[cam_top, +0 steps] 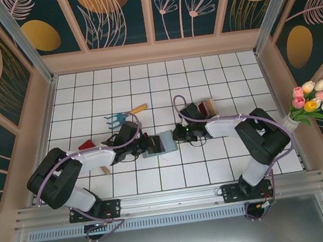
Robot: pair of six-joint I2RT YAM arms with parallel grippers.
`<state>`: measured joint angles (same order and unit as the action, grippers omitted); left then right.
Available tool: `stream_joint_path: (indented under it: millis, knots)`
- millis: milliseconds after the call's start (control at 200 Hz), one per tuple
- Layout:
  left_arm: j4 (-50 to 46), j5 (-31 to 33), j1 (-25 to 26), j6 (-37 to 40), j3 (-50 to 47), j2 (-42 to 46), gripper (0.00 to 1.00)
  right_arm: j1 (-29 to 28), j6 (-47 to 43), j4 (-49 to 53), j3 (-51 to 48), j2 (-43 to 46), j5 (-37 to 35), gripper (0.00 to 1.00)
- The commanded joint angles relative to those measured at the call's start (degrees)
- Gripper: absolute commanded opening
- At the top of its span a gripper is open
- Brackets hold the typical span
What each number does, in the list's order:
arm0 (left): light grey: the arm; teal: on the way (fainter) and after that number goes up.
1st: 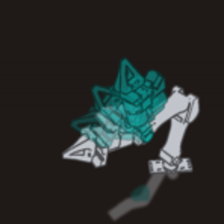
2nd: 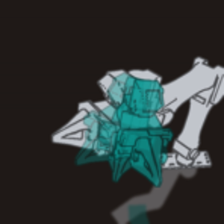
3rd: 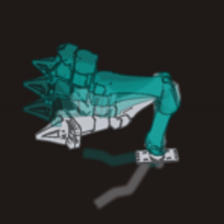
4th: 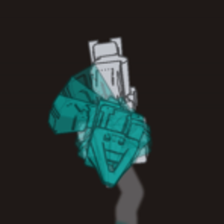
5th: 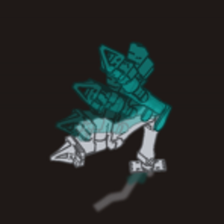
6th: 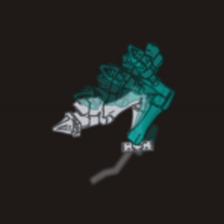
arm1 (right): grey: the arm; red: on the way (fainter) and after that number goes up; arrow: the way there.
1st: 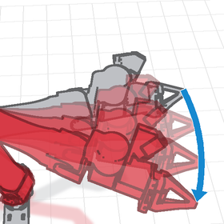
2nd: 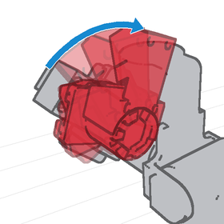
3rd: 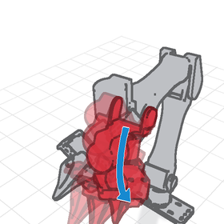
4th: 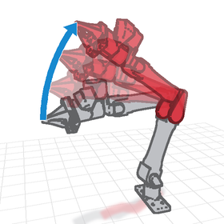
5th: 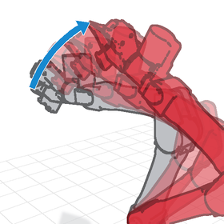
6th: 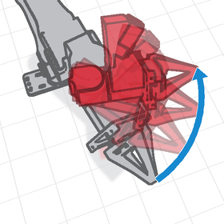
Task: Put the credit cards into the card holder
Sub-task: Insert the credit card into the card slot.
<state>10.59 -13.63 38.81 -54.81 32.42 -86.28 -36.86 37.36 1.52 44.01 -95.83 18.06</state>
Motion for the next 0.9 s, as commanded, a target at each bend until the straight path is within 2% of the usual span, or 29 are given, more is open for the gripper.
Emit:
stream_joint_path:
  millis: [0,295,696,896]
  knots:
    - [-6.4,0.3,0.4,3.6,1.4,-1.0,0.00,-0.7,-1.0,1.2,1.0,-2.0,0.0,0.17]
    - [-1.5,-6.2,0.4,4.4,3.9,-5.8,0.02,-1.0,-1.3,0.8,1.6,-1.9,1.1,0.17]
    - [2.1,-7.2,0.4,2.7,5.3,-8.2,0.09,-0.9,-1.4,1.7,2.7,-1.6,0.3,0.18]
    - [6.5,-9.5,0.5,-0.5,4.8,-8.2,0.14,-1.1,-1.2,2.0,2.7,-1.9,1.0,0.13]
